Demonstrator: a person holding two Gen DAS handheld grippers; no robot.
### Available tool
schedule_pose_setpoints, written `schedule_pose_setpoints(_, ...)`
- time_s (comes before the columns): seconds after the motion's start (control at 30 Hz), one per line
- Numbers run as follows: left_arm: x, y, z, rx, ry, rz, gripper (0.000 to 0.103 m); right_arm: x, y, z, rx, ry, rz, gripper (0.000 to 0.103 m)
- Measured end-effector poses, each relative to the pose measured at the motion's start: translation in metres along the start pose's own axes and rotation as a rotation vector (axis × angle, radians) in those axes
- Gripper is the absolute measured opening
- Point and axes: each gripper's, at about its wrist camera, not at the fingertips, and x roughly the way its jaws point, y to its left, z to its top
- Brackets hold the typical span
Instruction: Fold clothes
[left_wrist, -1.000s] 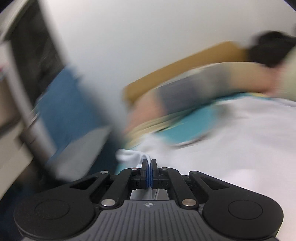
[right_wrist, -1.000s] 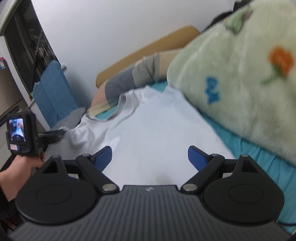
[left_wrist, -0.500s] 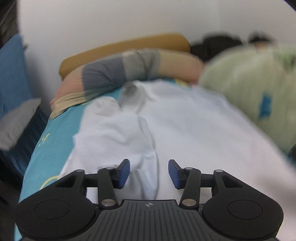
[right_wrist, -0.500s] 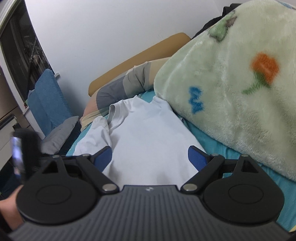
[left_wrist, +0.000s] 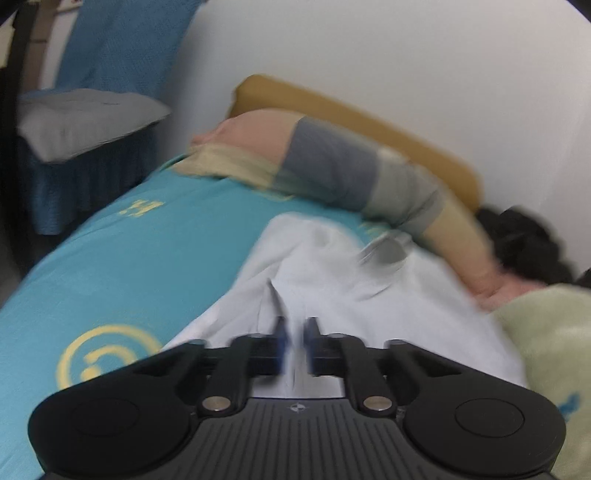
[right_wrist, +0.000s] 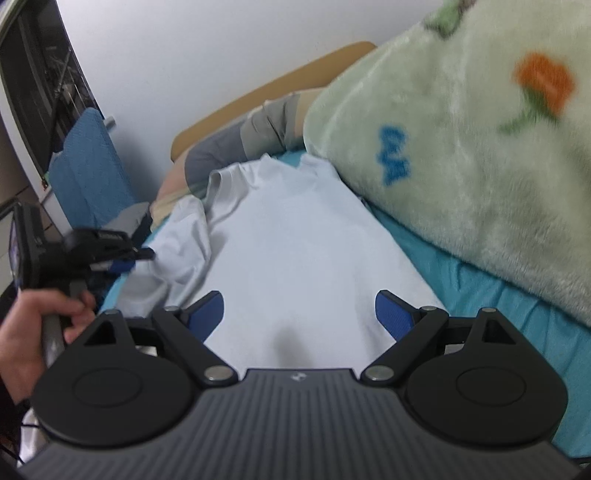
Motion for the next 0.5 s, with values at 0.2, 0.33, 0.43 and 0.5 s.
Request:
schedule_pose_setpoints(0.2,-0.021,0.038,0.058,-0.002,-0.034,-0.08,0.001,0.005,0.004,-0.007,-0.024,0.013,-0.019,0.09)
schedule_pose_setpoints(0.33,-0.023,0.078,0.118,0.053,-0.093,0.125,0.001,0.008,0.006,-0.009,-0.034,0.01,-0.029,0.09)
schedule_pose_setpoints(0.43,-0.026,0.111,0.157,0.108,-0.147,0.366,0.001,0.009,0.006,-0.009,-0.038,0.011,-0.031,0.09)
schedule_pose_setpoints(0.5,-0.024,0.139,0.164,0.055,-0.148,0.488,0.001,0.011,0.007,-0.009,-0.043,0.011,-0.032,0.09)
